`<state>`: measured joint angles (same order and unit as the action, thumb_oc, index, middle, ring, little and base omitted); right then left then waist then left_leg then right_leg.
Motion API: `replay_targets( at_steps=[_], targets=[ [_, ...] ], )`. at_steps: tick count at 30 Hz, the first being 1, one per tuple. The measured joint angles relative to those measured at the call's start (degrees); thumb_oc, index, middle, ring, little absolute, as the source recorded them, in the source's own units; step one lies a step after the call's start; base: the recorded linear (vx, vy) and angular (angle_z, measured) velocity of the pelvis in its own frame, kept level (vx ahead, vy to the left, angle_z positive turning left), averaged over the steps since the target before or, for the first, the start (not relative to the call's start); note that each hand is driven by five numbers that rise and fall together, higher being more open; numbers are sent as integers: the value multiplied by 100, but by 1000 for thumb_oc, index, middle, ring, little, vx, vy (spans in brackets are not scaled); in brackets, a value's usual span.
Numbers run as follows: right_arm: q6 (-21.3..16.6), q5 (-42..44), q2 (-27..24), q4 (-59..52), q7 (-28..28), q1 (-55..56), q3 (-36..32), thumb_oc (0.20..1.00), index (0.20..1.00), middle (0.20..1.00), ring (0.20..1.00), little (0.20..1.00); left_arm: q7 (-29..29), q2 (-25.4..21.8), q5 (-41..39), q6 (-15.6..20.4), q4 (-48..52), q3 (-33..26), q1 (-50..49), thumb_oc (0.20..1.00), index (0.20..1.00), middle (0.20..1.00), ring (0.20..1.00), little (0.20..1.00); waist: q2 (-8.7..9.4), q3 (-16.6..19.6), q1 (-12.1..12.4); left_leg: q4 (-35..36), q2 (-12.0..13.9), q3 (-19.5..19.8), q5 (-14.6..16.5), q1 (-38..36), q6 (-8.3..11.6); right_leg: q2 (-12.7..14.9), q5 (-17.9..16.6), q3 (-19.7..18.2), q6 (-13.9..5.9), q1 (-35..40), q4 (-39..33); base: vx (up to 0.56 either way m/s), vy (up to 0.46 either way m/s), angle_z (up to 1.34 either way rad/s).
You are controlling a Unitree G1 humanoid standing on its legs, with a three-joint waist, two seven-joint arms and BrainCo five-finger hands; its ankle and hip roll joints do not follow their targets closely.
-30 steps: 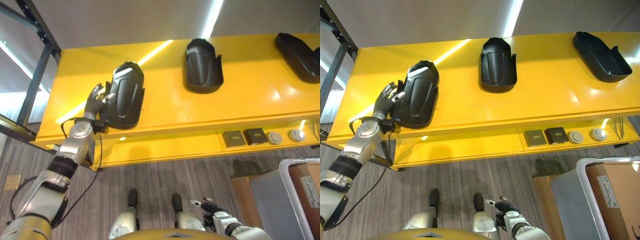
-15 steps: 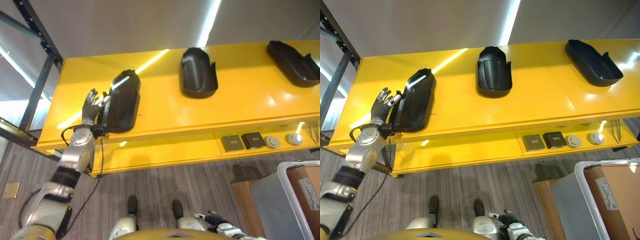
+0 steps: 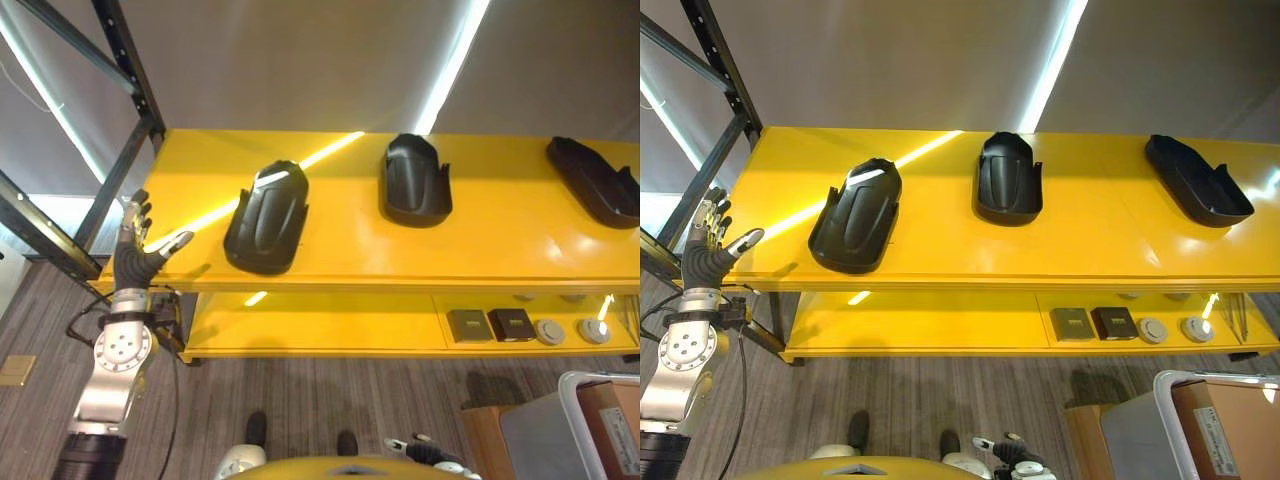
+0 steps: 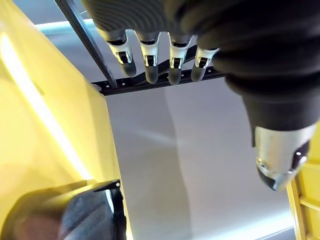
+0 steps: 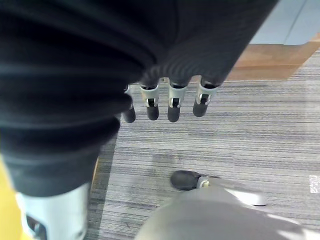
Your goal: Move parts from the plastic box to the shelf.
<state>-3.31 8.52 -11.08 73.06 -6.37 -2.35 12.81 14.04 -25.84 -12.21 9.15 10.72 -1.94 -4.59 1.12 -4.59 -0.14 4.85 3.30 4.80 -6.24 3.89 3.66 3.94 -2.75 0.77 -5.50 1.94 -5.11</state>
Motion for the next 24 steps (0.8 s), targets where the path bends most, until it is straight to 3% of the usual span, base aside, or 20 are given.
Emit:
replay_targets(
  at_steps=[1, 12, 24],
  targets=[
    [-18, 0, 1, 4, -1, -7, 1, 1000, 1000, 1000, 1000, 1000, -63, 7, -3, 11, 37, 34, -43, 200, 200, 200, 200, 200, -8, 0, 17, 0, 0, 7, -1, 2, 0, -2, 1, 4, -1, 2, 0, -21, 1, 3],
    [-32, 2, -51, 1, -7, -5, 0, 1000, 1000, 1000, 1000, 1000, -919, -45, -802, 27, 474, 557, -811, 200, 200, 200, 200, 200, -120, -51, 77, -1, 2, 123, -1, 30, 3, -15, 30, 118, -18, 9, 0, -10, -8, 4],
    [-37, 10, -63, 3, -22, -18, -1, 1000, 1000, 1000, 1000, 1000, -1190, -32, -1124, -69, 388, 1257, -249, 200, 200, 200, 200, 200, -119, -232, -27, -32, 8, 69, -6, 146, 7, -19, 35, 47, -44, -151, 0, -1, 0, -2]
  ],
)
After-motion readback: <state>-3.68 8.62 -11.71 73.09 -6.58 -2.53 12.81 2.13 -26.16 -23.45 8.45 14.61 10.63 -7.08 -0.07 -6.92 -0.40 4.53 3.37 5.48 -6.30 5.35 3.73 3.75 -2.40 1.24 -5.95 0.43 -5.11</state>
